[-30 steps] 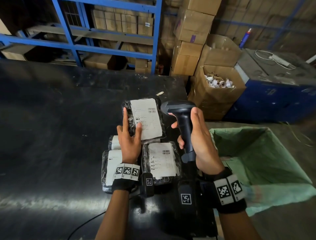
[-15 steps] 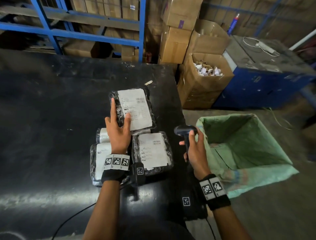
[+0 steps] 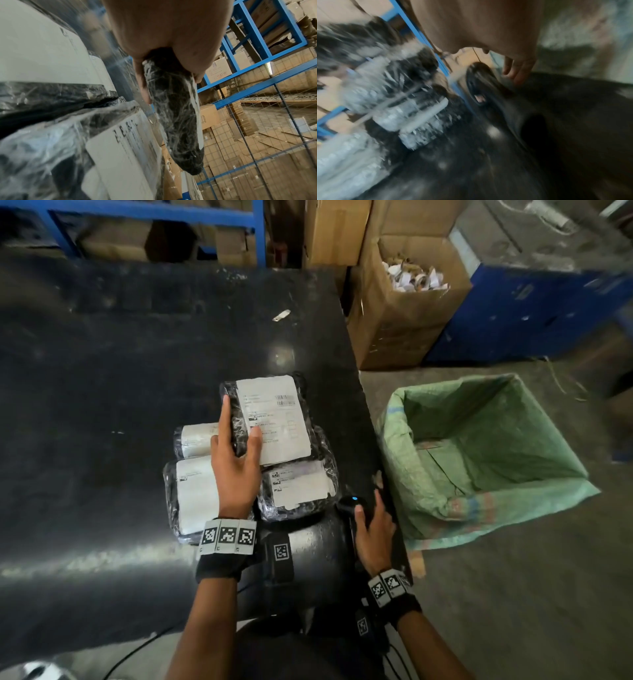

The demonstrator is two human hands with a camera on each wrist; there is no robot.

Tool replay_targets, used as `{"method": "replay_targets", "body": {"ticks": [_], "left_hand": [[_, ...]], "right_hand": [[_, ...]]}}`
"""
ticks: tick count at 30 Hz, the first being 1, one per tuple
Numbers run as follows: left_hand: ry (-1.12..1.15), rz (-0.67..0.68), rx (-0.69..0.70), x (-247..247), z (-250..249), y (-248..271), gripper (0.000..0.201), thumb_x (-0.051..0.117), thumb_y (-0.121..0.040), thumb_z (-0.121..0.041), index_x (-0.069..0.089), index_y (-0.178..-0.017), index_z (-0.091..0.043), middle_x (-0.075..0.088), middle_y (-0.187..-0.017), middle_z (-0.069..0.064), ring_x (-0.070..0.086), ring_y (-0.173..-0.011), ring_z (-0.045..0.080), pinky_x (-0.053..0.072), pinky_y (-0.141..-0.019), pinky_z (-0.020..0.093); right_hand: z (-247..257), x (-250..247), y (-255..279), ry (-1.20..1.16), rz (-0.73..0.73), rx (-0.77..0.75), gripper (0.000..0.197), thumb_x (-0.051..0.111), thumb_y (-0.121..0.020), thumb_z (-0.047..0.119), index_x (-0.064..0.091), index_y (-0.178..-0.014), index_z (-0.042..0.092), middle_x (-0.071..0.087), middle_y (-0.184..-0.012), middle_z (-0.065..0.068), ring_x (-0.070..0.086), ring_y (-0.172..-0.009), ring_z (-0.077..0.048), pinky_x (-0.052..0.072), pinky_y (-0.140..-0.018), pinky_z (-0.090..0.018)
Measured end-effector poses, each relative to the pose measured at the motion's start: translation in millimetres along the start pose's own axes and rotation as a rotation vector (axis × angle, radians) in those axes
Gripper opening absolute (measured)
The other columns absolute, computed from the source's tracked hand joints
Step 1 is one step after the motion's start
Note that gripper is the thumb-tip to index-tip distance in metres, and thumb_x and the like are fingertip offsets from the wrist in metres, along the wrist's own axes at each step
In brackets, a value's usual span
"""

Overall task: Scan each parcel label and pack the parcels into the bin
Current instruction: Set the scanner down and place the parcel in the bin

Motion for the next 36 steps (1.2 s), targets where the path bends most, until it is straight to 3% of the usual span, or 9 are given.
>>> {"method": "replay_targets", "body": {"ticks": [4, 7, 13, 18, 22, 26, 30, 32, 36], "left_hand": [[0.069, 0.078, -0.049, 16.5, -6.1, 6.9, 0.063, 0.058, -0.099, -0.047, 0.028, -0.154, -0.047, 0.051, -0.147, -0.006, 0.049, -0.138, 0.014, 0.045, -0.112, 0.048], [0.138, 0.151, -0.059, 33.5, -17.7, 10.7, 0.064, 0.058, -0.099, -0.045, 0.027, -0.155, -0.046, 0.048, -0.153, -0.007, 0.046, -0.142, 0.014, 0.044, -0.112, 0.051], [0.267, 0.264, -0.028, 75.2, -46.9, 22.2, 0.062, 0.056, -0.104, -0.021, 0.028, -0.158, -0.033, 0.050, -0.153, -0.003, 0.050, -0.139, 0.011, 0.049, -0.109, 0.040], [0.402, 0.305, -0.095, 112.2, -68.4, 35.6, 0.061, 0.053, -0.104, -0.013, 0.028, -0.158, -0.027, 0.052, -0.148, -0.010, 0.054, -0.131, 0.000, 0.051, -0.094, 0.016], [0.382, 0.331, -0.103, 150.2, -82.3, 50.1, 0.063, 0.055, -0.103, -0.018, 0.027, -0.158, -0.029, 0.057, -0.143, -0.011, 0.058, -0.128, 0.003, 0.054, -0.092, 0.019], [0.051, 0.417, -0.109, 200.6, -83.7, 70.8, 0.064, 0.049, -0.103, -0.045, 0.015, -0.157, -0.048, 0.062, -0.138, -0.003, 0.062, -0.123, 0.017, 0.050, -0.104, 0.040], [-0.354, 0.400, -0.086, 258.1, -62.2, 101.1, 0.075, 0.031, -0.095, -0.060, 0.015, -0.161, -0.028, 0.052, -0.133, 0.019, 0.047, -0.124, 0.039, 0.038, -0.109, 0.048], [-0.505, 0.393, -0.071, 290.1, -47.4, 112.7, 0.083, 0.027, -0.091, -0.059, 0.018, -0.161, -0.016, 0.041, -0.147, 0.028, 0.037, -0.137, 0.045, 0.031, -0.116, 0.053], [-0.690, 0.409, -0.049, 335.5, -23.7, 132.7, 0.074, 0.031, -0.092, -0.027, 0.010, -0.160, -0.005, 0.003, -0.167, 0.023, 0.002, -0.156, 0.037, 0.019, -0.124, 0.053]], "right_hand": [[71.3, -38.2, -6.7, -0.120, -0.011, -0.274, 0.055, 0.034, -0.095, 0.058, 0.024, -0.148, 0.051, 0.043, -0.148, -0.006, 0.041, -0.134, -0.024, 0.032, -0.113, -0.047], [128.8, -57.7, -17.8, -0.294, 0.119, -0.363, 0.049, 0.040, -0.099, 0.049, 0.025, -0.146, 0.057, 0.052, -0.133, -0.002, 0.055, -0.115, -0.010, 0.046, -0.098, -0.034], [173.1, -89.6, -24.9, -0.451, 0.216, -0.460, 0.051, 0.046, -0.103, 0.026, 0.033, -0.152, 0.032, 0.047, -0.136, 0.035, 0.047, -0.128, 0.011, 0.044, -0.102, -0.016], [161.2, -129.3, -40.6, -0.419, 0.182, -0.478, 0.051, 0.050, -0.102, 0.027, 0.035, -0.150, 0.035, 0.049, -0.148, 0.012, 0.050, -0.132, -0.001, 0.047, -0.108, -0.036], [142.0, -167.6, -59.0, -0.399, 0.189, -0.484, 0.051, 0.051, -0.101, 0.027, 0.036, -0.149, 0.035, 0.044, -0.151, 0.017, 0.044, -0.138, -0.002, 0.042, -0.113, -0.042], [110.8, -218.4, -87.5, -0.320, 0.223, -0.458, 0.051, 0.051, -0.101, 0.023, 0.037, -0.149, 0.034, 0.046, -0.149, 0.017, 0.047, -0.133, 0.001, 0.045, -0.108, -0.027], [66.0, -264.1, -143.3, -0.141, 0.245, -0.328, 0.051, 0.052, -0.100, 0.020, 0.040, -0.148, 0.032, 0.050, -0.147, 0.003, 0.052, -0.130, -0.014, 0.048, -0.105, -0.036], [44.3, -279.3, -184.5, 0.017, 0.264, -0.250, 0.051, 0.053, -0.100, 0.020, 0.040, -0.148, 0.027, 0.053, -0.144, -0.003, 0.054, -0.128, -0.021, 0.046, -0.106, -0.039], [11.9, -266.7, -266.0, 0.237, 0.451, -0.083, 0.050, 0.052, -0.100, 0.018, 0.040, -0.148, 0.016, 0.050, -0.146, -0.012, 0.054, -0.127, -0.031, 0.043, -0.098, -0.030]]}}
Point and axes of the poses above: each hand's wrist, its own y-axis away from the middle knuckle, its own x-axis out of the palm, z = x × y, the point moved 4 cm from there along -y, towards the middle knuckle
